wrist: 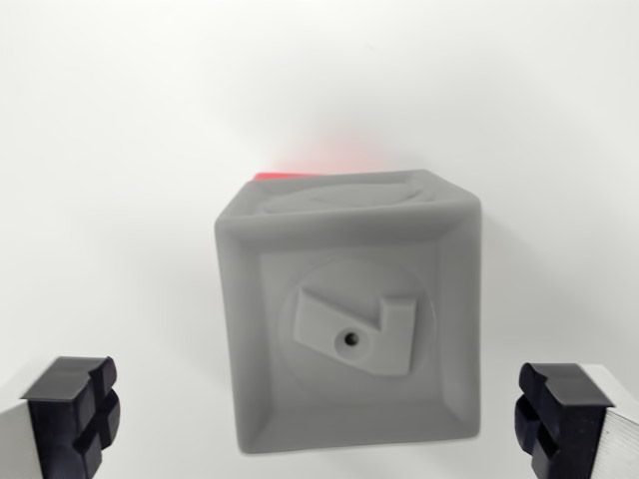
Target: Destack cube
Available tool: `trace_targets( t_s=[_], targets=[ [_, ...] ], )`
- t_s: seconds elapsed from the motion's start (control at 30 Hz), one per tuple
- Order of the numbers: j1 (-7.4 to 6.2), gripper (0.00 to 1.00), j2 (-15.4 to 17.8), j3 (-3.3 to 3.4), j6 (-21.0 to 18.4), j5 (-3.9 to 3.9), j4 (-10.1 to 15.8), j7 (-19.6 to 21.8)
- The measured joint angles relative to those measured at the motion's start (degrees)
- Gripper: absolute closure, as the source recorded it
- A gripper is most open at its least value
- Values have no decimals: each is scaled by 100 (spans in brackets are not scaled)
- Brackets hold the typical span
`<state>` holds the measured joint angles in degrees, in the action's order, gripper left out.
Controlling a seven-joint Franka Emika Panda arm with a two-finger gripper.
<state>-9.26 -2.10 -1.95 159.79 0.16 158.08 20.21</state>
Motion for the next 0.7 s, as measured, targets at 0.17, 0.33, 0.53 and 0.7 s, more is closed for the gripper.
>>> trace_targets(
  t_s=[0.17, 0.33, 0.53, 0.7],
  targets=[
    [0, 0, -284, 10, 268, -32, -10, 19],
    [0, 0, -488, 20, 457, -54, -34, 34],
    [-4, 0, -672, 31, 618, -74, -56, 47],
    [-9, 100, -733, 39, 677, -78, -63, 52]
  ],
)
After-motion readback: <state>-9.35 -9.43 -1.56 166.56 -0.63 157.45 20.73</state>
